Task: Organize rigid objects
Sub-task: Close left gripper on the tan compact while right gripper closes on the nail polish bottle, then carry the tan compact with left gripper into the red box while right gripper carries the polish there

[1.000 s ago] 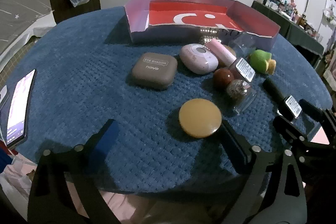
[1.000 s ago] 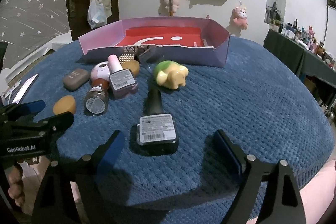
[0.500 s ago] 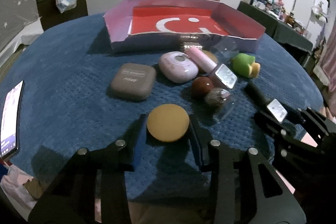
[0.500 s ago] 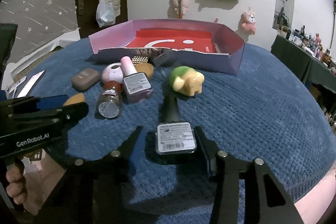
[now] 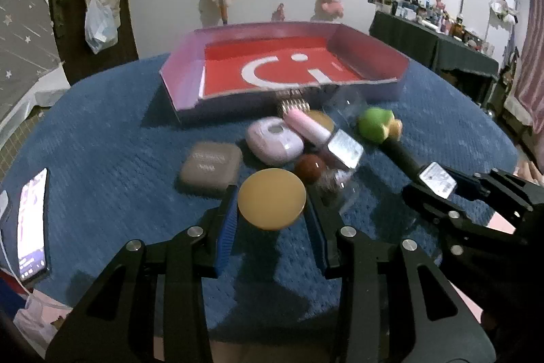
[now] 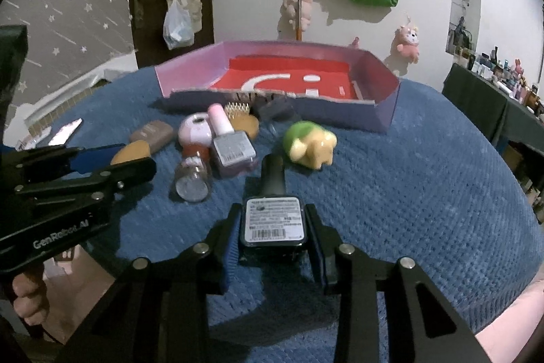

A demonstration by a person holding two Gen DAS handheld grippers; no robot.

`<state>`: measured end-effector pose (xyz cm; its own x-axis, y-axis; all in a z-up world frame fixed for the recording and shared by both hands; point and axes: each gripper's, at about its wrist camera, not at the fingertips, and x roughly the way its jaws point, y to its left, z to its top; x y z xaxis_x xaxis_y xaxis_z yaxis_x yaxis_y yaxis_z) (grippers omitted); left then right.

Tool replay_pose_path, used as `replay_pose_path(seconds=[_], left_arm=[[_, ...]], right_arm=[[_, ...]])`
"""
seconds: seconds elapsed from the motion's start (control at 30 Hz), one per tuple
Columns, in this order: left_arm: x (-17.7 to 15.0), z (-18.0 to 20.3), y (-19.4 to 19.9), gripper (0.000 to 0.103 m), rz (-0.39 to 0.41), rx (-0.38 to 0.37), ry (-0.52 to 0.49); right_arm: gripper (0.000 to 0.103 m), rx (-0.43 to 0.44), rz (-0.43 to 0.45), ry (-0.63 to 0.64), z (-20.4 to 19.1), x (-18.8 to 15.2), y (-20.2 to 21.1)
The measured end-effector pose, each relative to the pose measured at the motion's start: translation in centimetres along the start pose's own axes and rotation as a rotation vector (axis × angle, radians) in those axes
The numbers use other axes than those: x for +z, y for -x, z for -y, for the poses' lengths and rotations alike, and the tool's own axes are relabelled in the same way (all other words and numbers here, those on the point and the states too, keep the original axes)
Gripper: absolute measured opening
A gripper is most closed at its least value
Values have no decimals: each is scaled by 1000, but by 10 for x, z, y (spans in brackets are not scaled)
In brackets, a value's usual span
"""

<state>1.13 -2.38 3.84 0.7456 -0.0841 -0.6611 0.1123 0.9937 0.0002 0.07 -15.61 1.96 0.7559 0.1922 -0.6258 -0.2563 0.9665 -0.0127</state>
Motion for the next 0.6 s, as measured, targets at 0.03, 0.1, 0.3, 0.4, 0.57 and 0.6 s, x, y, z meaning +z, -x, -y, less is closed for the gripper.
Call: replay_pose_path(seconds=[0.03,0.1,0.3,0.4,0.57,0.6], left_arm=[[3,-1,0,36,3,-1,3],[9,-4,0,36,7,-14,13],[30,-4,-1,36,40,-15,3],[40,-4,-2,36,50,-30,5],[61,-5,-5,36,67,-43,6],[66,-7,-6,36,71,-46,9]], right_arm=[[38,0,8,-1,0,2,2],[38,2,21,-4,1,7,5],[37,36,61,-22,5,29,10],[37,61,69,-30,7,42,9],[38,84,78,-30,9,63,4],[37,87,80,-31,10,66,3]])
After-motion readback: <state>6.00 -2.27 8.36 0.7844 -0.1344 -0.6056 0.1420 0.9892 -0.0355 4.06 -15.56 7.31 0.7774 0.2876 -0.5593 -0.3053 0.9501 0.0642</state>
